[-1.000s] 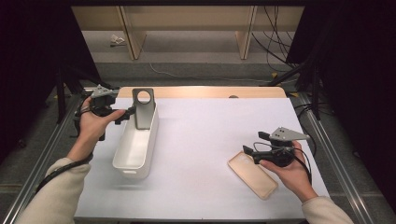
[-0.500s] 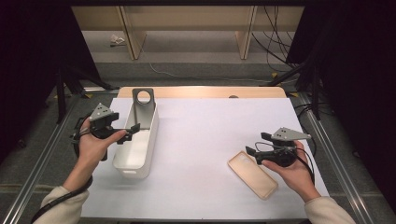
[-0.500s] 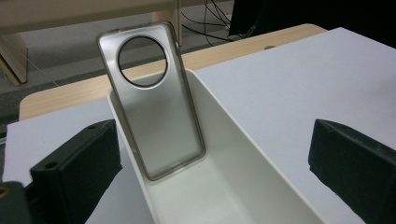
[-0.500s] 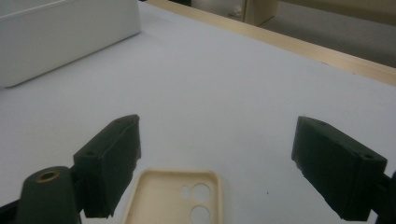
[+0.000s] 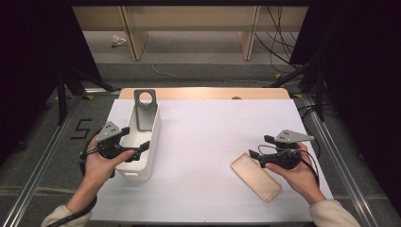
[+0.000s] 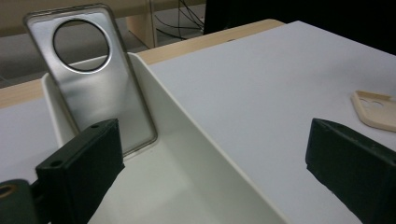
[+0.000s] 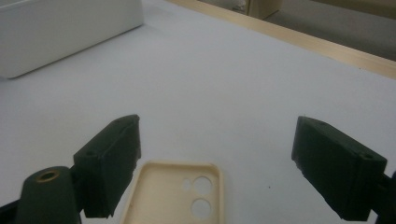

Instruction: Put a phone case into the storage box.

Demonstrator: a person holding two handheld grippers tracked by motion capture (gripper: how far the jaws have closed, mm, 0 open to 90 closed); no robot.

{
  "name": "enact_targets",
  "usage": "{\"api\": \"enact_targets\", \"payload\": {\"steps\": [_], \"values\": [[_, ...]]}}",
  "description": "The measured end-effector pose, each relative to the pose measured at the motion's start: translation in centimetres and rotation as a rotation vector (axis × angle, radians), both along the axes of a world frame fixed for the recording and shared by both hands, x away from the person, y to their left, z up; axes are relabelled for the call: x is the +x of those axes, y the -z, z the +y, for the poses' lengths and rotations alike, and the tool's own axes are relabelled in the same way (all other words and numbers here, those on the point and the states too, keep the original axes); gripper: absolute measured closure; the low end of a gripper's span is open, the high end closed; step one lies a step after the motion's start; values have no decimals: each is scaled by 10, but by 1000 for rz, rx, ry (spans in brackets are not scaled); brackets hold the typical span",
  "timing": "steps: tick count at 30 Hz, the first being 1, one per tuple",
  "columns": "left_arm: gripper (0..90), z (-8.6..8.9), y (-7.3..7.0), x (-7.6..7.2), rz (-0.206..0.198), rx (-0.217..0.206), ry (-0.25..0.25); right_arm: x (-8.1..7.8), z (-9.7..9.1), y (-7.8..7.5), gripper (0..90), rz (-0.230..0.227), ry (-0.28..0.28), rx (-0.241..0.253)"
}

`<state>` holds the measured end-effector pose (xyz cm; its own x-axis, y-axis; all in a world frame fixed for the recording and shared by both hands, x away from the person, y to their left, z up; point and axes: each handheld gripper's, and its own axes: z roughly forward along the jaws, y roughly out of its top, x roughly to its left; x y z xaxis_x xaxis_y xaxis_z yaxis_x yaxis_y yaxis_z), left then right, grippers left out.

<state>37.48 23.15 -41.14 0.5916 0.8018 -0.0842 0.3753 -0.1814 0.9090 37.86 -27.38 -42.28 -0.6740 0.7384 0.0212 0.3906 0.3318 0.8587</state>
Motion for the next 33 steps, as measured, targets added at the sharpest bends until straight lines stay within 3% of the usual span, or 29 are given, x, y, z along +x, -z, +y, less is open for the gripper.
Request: {"api": "enact_targets", "payload": {"steps": [6,12,16,22,33], "values": [[44,-15,2,-12,-8,24,62,-1,1,-2,166,-8,-4,4],[55,-22,2,-20,-8,21,95,-1,1,-2,167,-8,-5,6],[70,-25,4,-24,-11,59,130,-1,1,-1,167,-6,-3,2],[91,-30,4,-26,-10,72,176,-1,0,-2,167,-9,-4,-2],[111,-33,6,-27,-3,91,189,-1,-1,-1,168,-11,-2,-1]]}}
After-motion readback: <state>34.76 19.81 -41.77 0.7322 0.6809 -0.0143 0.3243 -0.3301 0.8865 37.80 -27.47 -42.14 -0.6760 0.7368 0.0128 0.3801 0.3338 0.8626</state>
